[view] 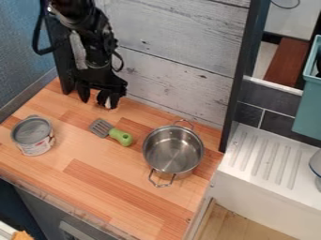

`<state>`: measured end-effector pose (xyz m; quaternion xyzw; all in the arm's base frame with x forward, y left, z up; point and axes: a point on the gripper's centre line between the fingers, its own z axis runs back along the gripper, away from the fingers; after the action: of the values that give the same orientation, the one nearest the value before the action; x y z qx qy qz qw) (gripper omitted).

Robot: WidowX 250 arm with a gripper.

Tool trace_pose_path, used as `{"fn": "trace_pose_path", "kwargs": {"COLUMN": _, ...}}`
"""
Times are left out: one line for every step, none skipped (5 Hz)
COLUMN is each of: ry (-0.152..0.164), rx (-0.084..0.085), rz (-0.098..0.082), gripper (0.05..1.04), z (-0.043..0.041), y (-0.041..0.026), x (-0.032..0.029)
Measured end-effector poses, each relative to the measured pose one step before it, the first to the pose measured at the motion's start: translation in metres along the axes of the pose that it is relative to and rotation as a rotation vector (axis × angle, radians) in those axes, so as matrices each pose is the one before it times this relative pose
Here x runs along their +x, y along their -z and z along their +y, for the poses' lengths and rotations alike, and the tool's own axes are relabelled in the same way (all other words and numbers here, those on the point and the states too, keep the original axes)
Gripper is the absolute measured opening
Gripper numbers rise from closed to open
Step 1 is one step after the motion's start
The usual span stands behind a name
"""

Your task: Move the black and white object to the bottom right side

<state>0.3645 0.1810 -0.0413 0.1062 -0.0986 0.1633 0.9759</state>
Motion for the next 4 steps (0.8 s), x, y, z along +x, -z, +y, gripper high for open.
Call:
{"fn": "trace_pose_path", "kwargs": {"ry": 0.0014, "rx": -0.0169, "rz": -0.0020, "gripper": 0.948, "z": -0.00286, "y": 0.00291, "x": 0.00366}}
{"fn": "trace_pose_path", "kwargs": {"ry": -0.0198, "rx": 0.0039, "rz": -0.0040, "gripper": 0.669, "z": 0.00000, "y": 0.00012, "x": 0.00036}}
{"fn": "trace_pose_path", "kwargs": {"ry": -0.0180, "rx": -0.0037, "rz": -0.0062, "gripper": 0.502, "z": -0.00106, "y": 0.00166, "x": -0.00243}}
{"fn": "trace_pose_path", "kwargs": {"ry": -0.0120, "rx": 0.0144, "rz": 0.0180, "gripper": 0.465, "z": -0.00108, "y": -0.00187, "x": -0.00732}}
